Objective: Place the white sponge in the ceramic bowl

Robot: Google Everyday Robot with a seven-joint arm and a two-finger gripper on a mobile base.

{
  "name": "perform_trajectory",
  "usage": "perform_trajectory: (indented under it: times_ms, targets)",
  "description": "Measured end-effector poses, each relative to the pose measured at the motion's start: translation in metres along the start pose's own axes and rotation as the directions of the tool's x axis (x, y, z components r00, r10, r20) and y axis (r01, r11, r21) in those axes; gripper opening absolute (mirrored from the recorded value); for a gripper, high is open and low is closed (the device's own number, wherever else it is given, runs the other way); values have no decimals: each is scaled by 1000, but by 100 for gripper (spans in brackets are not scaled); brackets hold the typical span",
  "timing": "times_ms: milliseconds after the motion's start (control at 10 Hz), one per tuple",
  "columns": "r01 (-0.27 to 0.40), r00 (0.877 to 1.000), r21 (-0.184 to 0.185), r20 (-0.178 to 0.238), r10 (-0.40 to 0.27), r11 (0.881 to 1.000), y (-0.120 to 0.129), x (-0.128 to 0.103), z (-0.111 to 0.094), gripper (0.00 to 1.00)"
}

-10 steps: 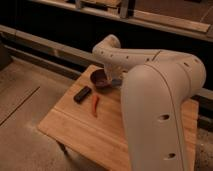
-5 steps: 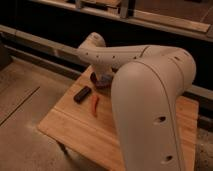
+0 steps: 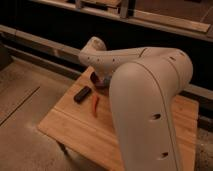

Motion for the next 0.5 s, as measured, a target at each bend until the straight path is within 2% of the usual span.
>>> perform_trajectory:
  times_ms: [200, 500]
  targets:
    - [16, 1000, -4, 8, -16, 1000, -7, -6, 6, 14]
    - [80, 996, -16, 39, -80, 997, 5, -22, 6, 14]
